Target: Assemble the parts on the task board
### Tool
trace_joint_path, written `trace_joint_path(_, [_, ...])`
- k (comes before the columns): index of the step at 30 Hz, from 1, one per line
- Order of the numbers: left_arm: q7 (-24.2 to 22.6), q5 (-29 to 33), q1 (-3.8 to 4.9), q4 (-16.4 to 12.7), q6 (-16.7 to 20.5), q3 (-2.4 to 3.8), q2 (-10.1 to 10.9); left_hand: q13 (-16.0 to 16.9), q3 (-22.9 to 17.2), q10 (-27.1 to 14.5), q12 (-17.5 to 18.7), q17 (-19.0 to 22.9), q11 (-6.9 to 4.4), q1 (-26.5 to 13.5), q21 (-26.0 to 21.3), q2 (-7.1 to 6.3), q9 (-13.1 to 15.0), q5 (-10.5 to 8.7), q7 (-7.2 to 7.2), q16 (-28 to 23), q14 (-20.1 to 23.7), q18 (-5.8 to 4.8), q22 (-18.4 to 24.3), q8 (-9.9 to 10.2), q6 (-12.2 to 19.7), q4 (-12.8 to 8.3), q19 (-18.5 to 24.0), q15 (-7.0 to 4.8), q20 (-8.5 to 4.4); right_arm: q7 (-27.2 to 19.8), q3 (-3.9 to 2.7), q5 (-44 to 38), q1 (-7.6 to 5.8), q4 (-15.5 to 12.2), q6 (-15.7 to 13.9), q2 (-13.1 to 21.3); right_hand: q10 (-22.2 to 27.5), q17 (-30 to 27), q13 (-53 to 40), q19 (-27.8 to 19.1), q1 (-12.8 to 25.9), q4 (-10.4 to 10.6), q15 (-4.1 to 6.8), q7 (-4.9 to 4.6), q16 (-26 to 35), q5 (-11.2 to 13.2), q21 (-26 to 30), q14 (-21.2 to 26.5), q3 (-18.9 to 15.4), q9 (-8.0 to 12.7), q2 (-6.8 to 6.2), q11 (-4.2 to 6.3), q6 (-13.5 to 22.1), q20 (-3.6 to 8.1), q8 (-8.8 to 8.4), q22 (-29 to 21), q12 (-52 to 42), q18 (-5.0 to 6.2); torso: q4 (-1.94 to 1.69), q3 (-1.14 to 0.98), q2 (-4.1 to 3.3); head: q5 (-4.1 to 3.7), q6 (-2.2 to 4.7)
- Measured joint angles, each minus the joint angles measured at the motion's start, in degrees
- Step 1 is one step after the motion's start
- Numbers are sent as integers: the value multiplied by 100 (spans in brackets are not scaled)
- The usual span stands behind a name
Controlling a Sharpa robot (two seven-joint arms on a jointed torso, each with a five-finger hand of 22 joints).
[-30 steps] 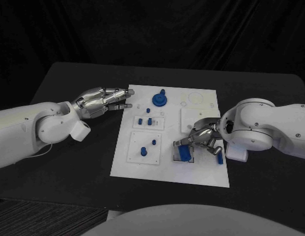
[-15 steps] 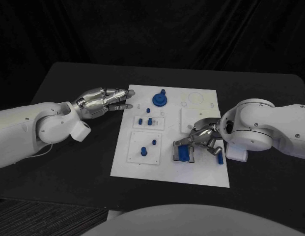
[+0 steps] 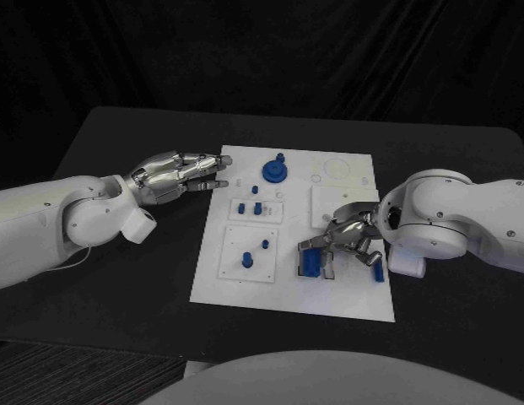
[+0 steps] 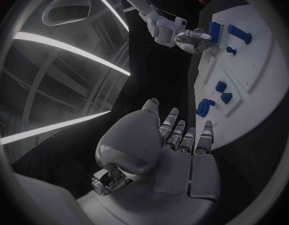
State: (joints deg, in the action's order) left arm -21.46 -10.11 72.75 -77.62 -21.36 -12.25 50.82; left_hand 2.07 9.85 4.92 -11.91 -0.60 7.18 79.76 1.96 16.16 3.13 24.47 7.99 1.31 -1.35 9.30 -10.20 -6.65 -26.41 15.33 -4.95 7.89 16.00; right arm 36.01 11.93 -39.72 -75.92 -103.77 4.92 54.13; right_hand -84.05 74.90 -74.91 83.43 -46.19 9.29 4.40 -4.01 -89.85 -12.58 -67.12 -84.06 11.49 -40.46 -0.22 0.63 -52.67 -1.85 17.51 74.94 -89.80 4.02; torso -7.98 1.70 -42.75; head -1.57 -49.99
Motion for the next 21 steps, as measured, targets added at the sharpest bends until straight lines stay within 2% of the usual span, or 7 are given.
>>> trace_joint_path(9, [20,0,-10,8,-22,0,-6,0,0,0,0,0,0,0,0,0,0,0,0,0,0,0,1,0,0,0,0,0,0,1,0,-57,1,1,9,-2,6,0,0,-20,84,2,-17,-8,0,638,58,17,-330,42,-85,-10,50,-20,0,-1,0,-1,-1,0,0,1,0])
trace_joint_path(12, [26,0,-15,10,-30,0,-6,0,17,0,0,1,0,0,22,0,0,0,0,0,0,-1,1,0,0,17,0,41,0,1,0,-75,1,1,10,-1,6,0,0,-20,114,43,-30,-28,0,894,81,5,-451,48,-114,-10,69,-20,0,-1,0,-1,-1,1,0,5,0])
trace_joint_path(15, [33,0,-21,11,-38,0,-6,0,17,0,0,1,0,0,22,0,0,0,0,0,0,0,1,0,0,17,0,41,0,1,-1,-90,1,-12,10,13,6,0,0,-20,175,103,-32,-14,0,946,90,2,-592,48,-176,-10,83,-20,0,-1,0,-1,-1,1,0,14,0])
trace_joint_path(21, [43,0,-36,11,-50,0,5,0,17,0,0,1,0,0,22,0,0,0,0,0,0,-1,1,0,0,17,0,41,0,-14,-2,-115,1,-120,-22,148,6,0,0,-20,189,210,-32,-7,0,908,125,2,-835,47,-190,-10,90,-20,52,-1,0,-1,0,1,0,27,0])
